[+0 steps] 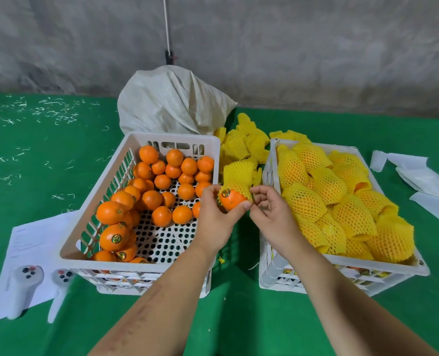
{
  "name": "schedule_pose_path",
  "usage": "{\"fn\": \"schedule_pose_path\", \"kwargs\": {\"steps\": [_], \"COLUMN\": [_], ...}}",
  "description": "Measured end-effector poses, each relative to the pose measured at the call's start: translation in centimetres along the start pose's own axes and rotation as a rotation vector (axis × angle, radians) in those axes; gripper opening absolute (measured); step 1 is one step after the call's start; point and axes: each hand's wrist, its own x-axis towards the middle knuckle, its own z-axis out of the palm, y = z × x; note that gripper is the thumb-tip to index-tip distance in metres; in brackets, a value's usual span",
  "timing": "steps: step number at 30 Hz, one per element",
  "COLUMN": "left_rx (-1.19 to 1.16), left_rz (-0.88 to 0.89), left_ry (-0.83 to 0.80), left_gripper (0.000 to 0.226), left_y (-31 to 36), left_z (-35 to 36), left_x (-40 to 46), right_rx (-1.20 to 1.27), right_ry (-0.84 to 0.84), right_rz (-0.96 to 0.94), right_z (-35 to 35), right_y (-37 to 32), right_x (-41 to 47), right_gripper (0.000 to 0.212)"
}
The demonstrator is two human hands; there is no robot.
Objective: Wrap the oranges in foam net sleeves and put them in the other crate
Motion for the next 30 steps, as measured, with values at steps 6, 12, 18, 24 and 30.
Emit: {"fn": "schedule_pose_path", "kwargs": {"steps": [6,12,18,24,30], "left_rx": [0.225,0.189,0.074,0.163,0.154], "left_rz": [0.100,0.126,0.082,0.136,0.172], "left_ry": [-0.258,-0.095,0.024,-0.093,-0.104], "left_gripper": [0.084,0.061,0.055,0.071,0.062], "left_y": [-0.6,-0.4,-0.7,-1.0,-1.4], "left_z": [-0.8,-0.3,0.3,0.4,0.6], "left_x": [0.0,0.4,-0.1,-0.1,0.5], "right_rx": [0.037,0.006,-0.010,-0.054,-0.052], "right_ry": [0.078,0.157,0.088,0.087,0.173], "right_rz": [0.045,0.059,0.014,0.035,0.039], "right_z": [-0.7,-0.6,-0.1,-0.8,-0.7], "right_y": [0.5,0.3,0.0,0.4,0.8], "right_x": [0.4,0.3,0.1,0.8,1.2], "right_gripper": [0.029,0.012,0.028,0.040,0.043]}}
